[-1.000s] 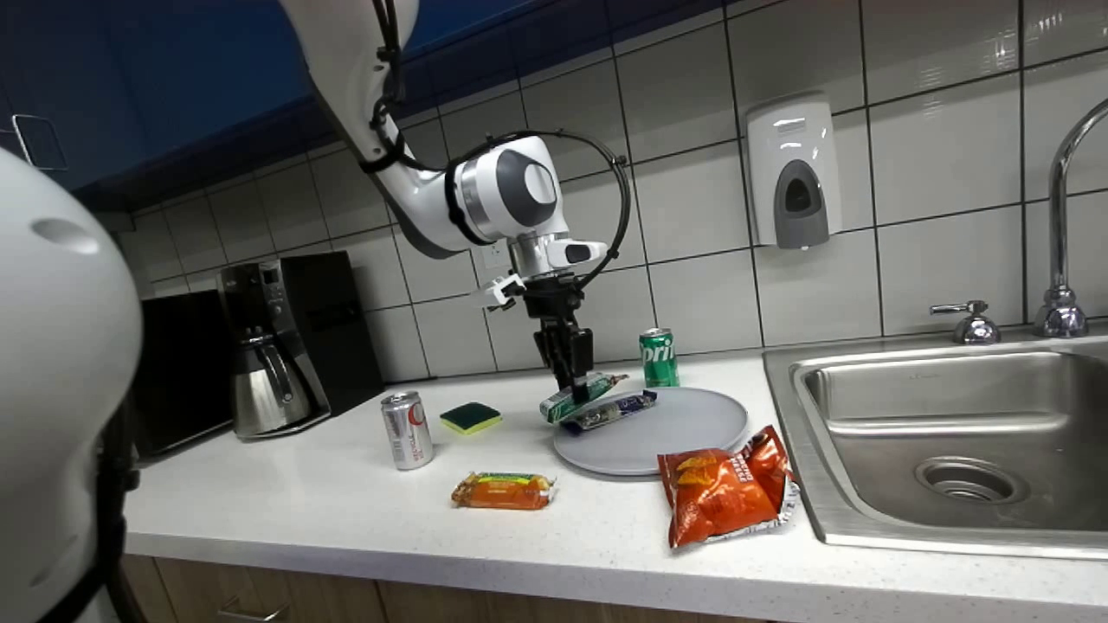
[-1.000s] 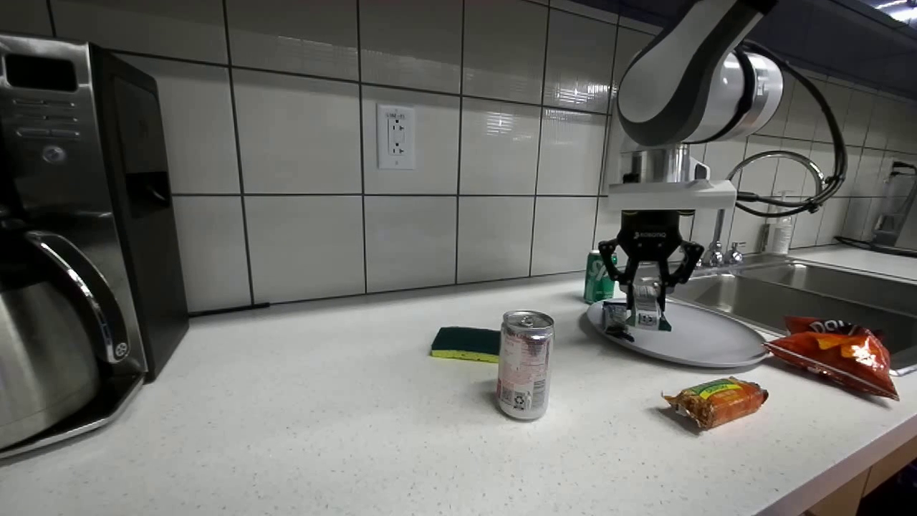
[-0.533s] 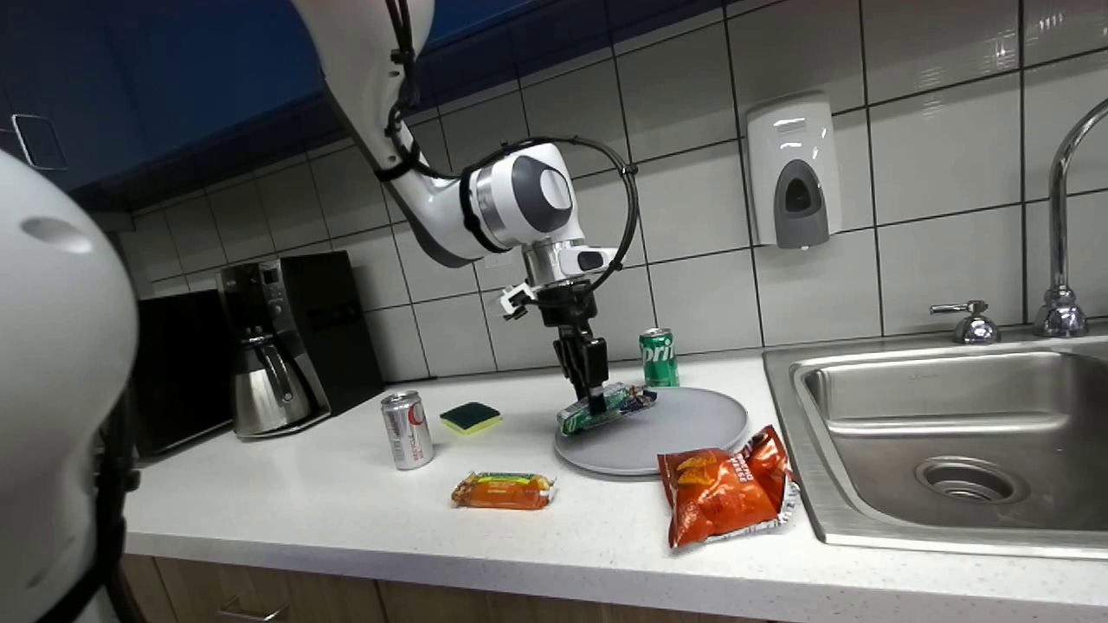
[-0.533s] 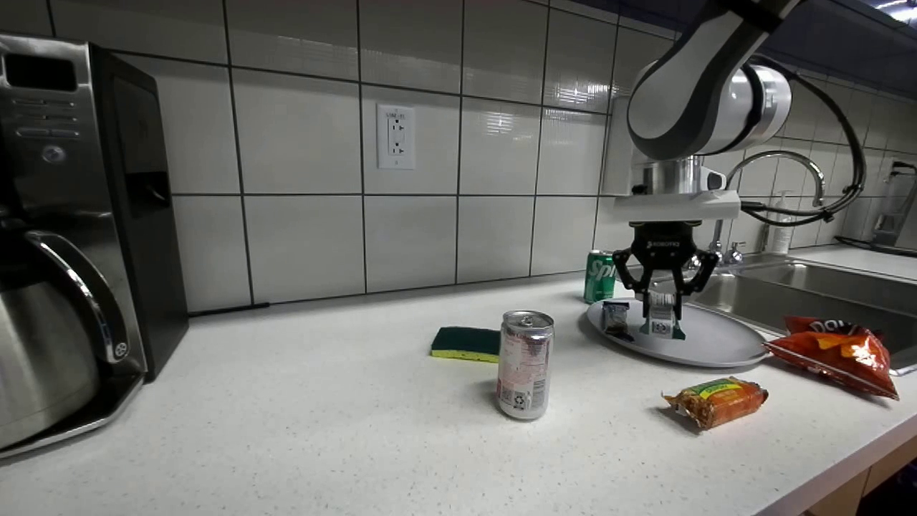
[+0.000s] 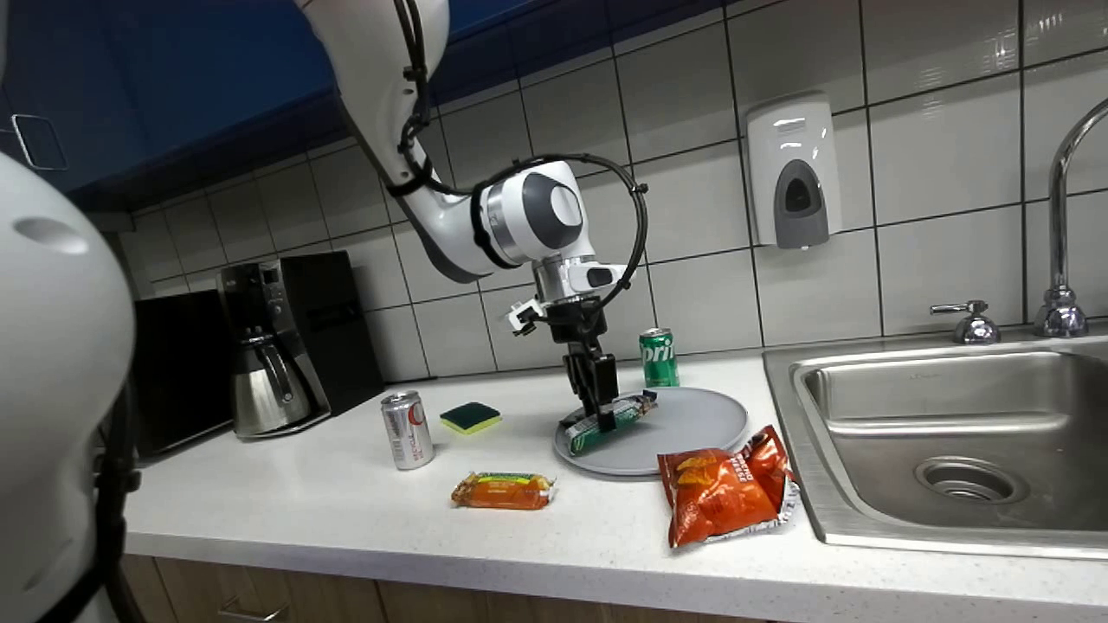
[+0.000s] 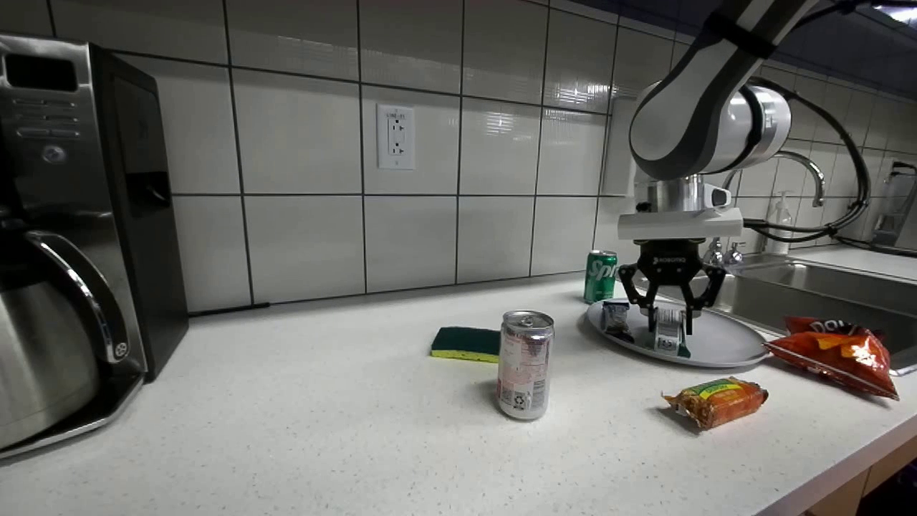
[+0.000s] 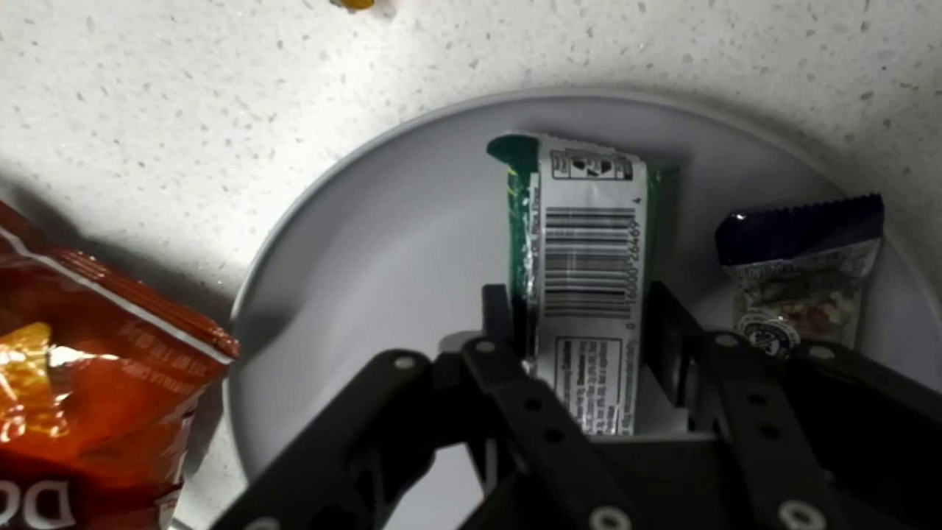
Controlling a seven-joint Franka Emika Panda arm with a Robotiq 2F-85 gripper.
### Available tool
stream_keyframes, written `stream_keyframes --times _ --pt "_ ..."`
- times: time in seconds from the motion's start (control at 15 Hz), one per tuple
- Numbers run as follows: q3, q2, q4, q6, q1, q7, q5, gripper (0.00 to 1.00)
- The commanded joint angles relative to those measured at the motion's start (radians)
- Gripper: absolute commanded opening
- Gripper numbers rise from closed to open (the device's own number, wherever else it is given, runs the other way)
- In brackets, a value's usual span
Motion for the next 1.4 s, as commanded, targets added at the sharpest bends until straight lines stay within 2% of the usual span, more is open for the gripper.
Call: stream_keyframes --times 0.0,0.2,0.73,0.87,0.93,1.33 --pt "0.009 -0.018 0.001 0.002 -0.005 0.016 -0.019 0.80" --pt "0.017 -0.035 -0.002 -0.004 0.001 0.001 -0.022 1.00" --pt "0.076 -0.088 -0.021 -0.018 0.024 -0.032 -0.011 1.00" --pt "0.107 -0.095 -0.020 -0.023 0.017 -0.116 0.012 1.00" --pt "0.089 -0.053 0.004 -0.005 0.021 -0.042 -0.006 1.00" --pt "0.104 -0.061 0.001 -0.006 0.022 -0.085 -0.003 1.00"
